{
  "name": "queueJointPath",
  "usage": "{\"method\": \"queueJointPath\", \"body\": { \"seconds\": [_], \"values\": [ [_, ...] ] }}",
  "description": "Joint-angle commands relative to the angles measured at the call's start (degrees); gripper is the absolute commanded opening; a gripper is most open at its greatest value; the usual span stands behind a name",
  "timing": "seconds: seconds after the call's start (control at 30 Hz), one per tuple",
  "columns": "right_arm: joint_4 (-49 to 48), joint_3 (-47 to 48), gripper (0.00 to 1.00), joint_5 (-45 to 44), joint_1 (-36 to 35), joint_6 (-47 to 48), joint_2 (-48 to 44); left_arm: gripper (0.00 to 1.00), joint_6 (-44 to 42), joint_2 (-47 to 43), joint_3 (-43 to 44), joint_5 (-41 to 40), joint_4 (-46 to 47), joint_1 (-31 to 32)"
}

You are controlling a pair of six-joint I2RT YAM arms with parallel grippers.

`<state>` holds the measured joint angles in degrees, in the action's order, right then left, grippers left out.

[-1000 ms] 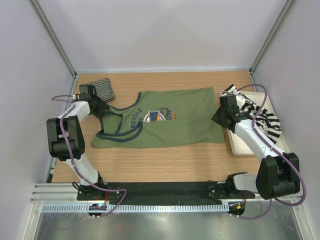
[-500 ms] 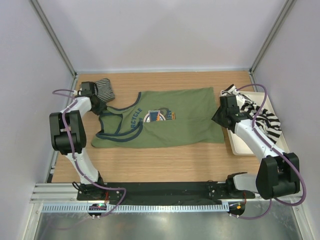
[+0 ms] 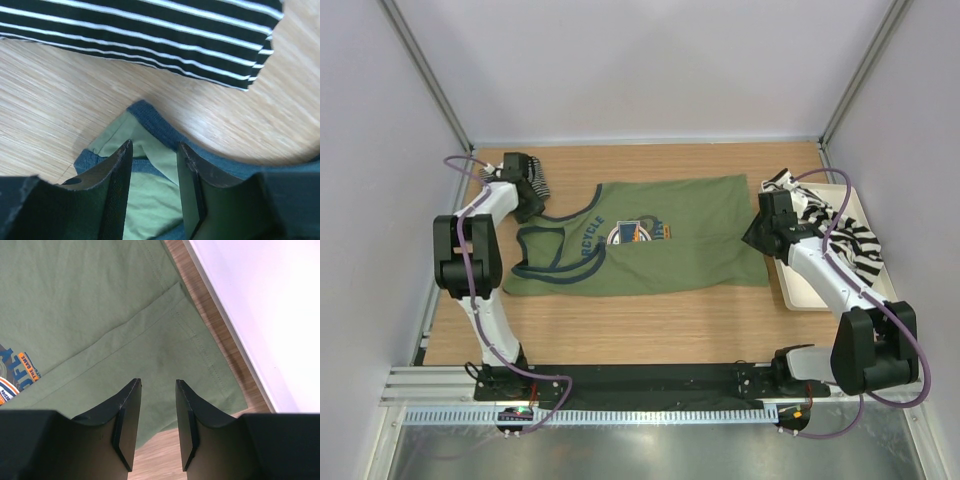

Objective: Fold and stack the tank tops

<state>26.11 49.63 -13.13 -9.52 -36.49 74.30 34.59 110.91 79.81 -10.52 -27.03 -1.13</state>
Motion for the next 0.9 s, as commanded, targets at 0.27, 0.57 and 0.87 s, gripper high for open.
{"method": "queueJointPath", "body": {
  "seconds": [0.27,0.57,0.87],
  "values": [
    [-1.15,2.05,0.40,-0.41,0.29,0.81,-0.83,0.06,-4.18,3.78,4.39,-6.96,-6.37,0.51],
    [-0.97,1.88,0.40,-0.67,0.29,1.07,-0.74,0.00,-2.07,0.19,3.86,-10.21,-6.90,-0.37],
    [-1.85,1.53,0.40,-0.94,0.38,1.16,0.49,0.00,2.33,-4.74,-1.41,-7.49,-2.59,-5.64]
  ]
}}
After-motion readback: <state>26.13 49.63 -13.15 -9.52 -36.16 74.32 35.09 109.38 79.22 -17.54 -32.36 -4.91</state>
